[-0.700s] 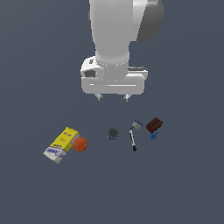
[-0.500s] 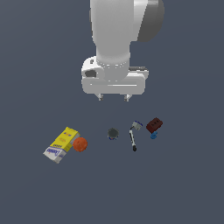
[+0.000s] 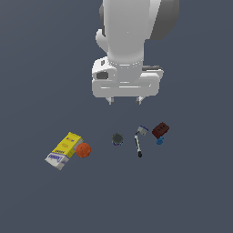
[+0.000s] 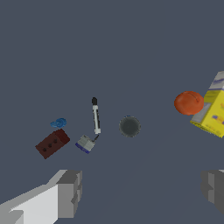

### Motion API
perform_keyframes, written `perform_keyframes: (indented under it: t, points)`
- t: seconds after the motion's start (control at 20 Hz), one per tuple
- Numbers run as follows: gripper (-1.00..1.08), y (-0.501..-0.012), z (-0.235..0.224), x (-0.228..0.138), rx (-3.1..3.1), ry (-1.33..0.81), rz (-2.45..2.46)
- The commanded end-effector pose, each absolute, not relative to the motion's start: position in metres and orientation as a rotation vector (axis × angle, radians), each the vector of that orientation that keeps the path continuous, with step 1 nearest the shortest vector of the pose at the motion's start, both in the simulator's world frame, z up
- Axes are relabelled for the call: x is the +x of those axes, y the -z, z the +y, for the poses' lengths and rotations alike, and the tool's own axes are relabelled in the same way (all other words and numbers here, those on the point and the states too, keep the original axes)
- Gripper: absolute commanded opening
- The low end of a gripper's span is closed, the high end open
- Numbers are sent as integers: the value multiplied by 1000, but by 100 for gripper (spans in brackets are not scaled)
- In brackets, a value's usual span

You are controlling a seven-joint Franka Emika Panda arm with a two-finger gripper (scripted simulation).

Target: Pick up a designated object from a clutter of objects.

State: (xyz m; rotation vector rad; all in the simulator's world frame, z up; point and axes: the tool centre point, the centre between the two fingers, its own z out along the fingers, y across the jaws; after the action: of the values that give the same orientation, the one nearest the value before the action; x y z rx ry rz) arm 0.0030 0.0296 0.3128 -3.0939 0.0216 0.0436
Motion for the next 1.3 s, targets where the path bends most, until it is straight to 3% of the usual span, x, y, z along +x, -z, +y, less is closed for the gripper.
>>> perform_keyframes:
  t: [0.0, 0.5, 1.25]
  points:
    - [100, -310, 30, 4, -3095, -45, 22]
    - [100, -259, 46, 22, -3114, -36, -3]
    - [100, -106, 100, 38, -3141, -8, -104]
